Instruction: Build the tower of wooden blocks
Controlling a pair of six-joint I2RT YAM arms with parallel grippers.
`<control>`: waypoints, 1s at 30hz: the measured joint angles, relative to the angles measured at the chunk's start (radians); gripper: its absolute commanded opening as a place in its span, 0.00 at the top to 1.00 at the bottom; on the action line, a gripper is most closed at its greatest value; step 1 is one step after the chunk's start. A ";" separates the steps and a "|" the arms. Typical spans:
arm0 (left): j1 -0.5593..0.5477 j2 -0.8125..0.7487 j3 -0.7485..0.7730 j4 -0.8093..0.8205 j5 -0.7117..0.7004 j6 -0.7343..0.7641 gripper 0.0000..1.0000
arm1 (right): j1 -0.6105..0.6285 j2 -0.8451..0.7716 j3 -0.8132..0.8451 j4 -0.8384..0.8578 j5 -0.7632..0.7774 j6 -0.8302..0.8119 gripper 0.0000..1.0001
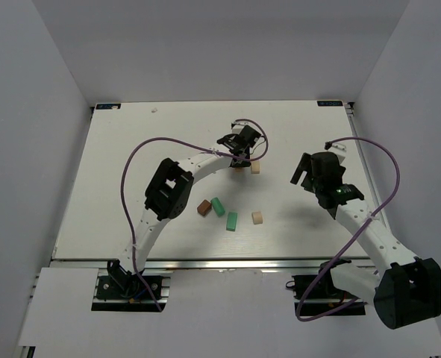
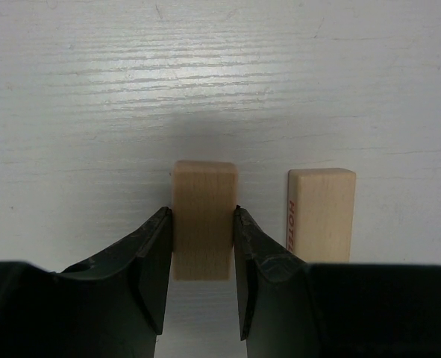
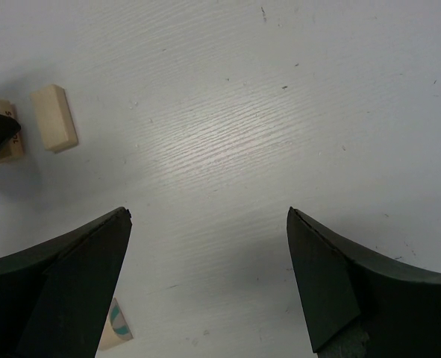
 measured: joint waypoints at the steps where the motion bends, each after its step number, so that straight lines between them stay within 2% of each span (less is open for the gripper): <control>1: 0.000 0.001 0.000 0.001 0.001 -0.003 0.89 | -0.001 -0.002 0.000 0.000 0.000 0.000 0.11; 25: -0.023 0.005 0.001 0.011 0.000 -0.039 0.89 | -0.004 -0.015 -0.015 0.001 0.000 0.000 0.11; 28: -0.026 0.005 0.001 0.011 -0.001 -0.042 0.83 | -0.004 -0.019 -0.015 0.001 0.000 0.000 0.11; 29: -0.027 0.005 0.001 0.011 -0.003 -0.042 0.76 | -0.004 -0.021 -0.016 0.001 0.000 0.000 0.11; 30: -0.028 0.006 0.001 0.011 -0.006 -0.044 0.73 | -0.004 -0.021 -0.017 0.001 0.000 0.000 0.11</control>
